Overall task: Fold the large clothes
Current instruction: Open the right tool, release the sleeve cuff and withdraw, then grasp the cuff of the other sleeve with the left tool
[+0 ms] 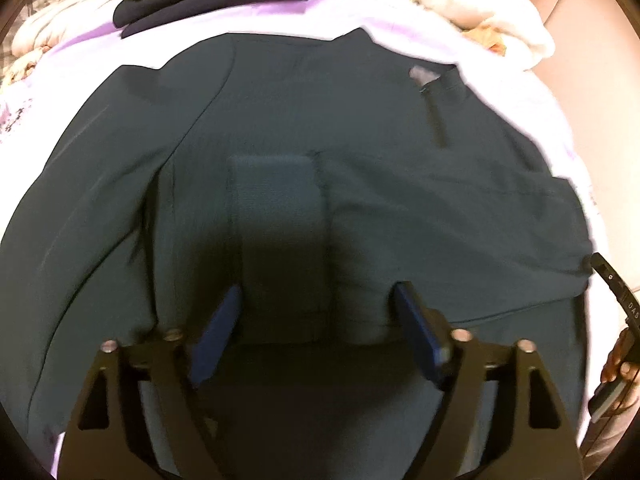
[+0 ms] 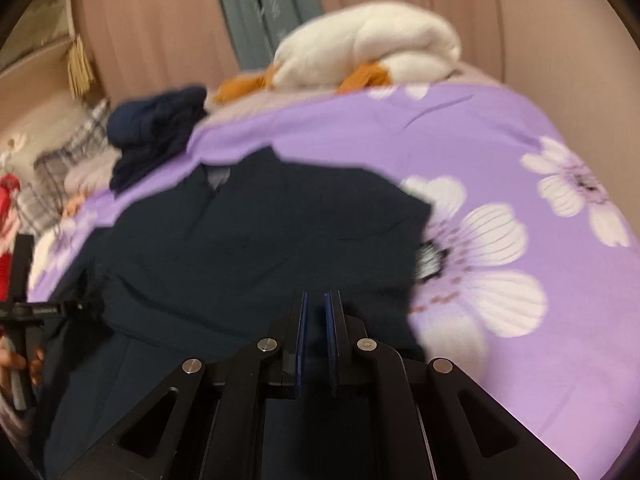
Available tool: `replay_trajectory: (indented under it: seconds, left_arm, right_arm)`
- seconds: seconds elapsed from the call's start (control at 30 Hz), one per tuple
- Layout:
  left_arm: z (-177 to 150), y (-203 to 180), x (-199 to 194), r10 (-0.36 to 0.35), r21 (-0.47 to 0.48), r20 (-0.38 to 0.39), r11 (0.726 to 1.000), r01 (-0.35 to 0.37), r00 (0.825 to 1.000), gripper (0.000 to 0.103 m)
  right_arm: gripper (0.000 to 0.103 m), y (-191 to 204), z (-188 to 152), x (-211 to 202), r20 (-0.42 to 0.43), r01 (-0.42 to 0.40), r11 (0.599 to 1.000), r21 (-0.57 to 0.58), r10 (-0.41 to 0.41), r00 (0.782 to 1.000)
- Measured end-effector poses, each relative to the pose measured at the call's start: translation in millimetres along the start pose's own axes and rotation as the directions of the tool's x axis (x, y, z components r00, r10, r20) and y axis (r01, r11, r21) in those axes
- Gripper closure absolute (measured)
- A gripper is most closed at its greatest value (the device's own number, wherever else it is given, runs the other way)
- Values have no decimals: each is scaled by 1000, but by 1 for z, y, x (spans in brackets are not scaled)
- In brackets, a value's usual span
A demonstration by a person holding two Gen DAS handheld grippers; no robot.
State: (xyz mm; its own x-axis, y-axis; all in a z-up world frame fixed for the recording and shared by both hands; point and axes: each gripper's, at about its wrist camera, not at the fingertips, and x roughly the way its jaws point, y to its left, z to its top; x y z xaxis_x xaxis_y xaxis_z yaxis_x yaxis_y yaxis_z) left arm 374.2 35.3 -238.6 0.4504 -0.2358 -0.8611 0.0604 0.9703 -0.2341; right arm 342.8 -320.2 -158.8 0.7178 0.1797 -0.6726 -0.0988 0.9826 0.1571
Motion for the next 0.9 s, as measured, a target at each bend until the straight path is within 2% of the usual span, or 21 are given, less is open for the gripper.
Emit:
replay_trajectory:
  seconds: [0.07,0.13,0.27,0.37,0.43,0.47,0.5,0.63,0.8,0.87,0.9]
  left_arm:
    - [0,4,-1,-26,-2,7,1000,27,1000,20]
    - [0,11,-9,-52,-26,-2,998,51,999,20]
    - [-11,26,-41,-111,-87,42,990,114,993,20]
    - [-38,48,-87,-178,-144,129,970,196,975,20]
    - [-62,66,-114,-217,-193,184,948,252,959,19]
    - [-72,73,-124,-223,-212,204,940,266,953,18]
    - [-92,89,-141,-231,-257,236,922,290,944,18]
    - [-149,133,-178,-221,-395,291,859,327,931,16]
    - [-232,194,-224,-154,-538,332,779,321,931,16]
    - [-256,216,-238,-121,-587,354,743,321,927,16]
    - [-270,230,-244,-103,-623,370,710,329,923,16]
  right_arm:
    - [96,5,-9,25,-92,23,1000,-19,-25,995]
    - [96,6,-19,38,-149,26,999,-23,-29,988]
    - [96,4,-17,23,-143,18,999,42,-12,990]
    - [93,17,-17,-7,-95,-8,999,31,11,995]
    - [73,32,-22,-36,-53,-44,999,19,45,998]
    - [54,41,-26,-50,-35,-63,998,15,64,997]
    - [45,48,-30,-60,-20,-78,997,11,78,997]
    - [44,84,-55,-102,5,-148,988,-33,148,989]
    - [44,119,-86,-130,-9,-237,970,-46,237,971]
    - [44,129,-98,-139,-8,-263,964,-49,263,965]
    - [44,133,-102,-140,-11,-279,959,-46,279,960]
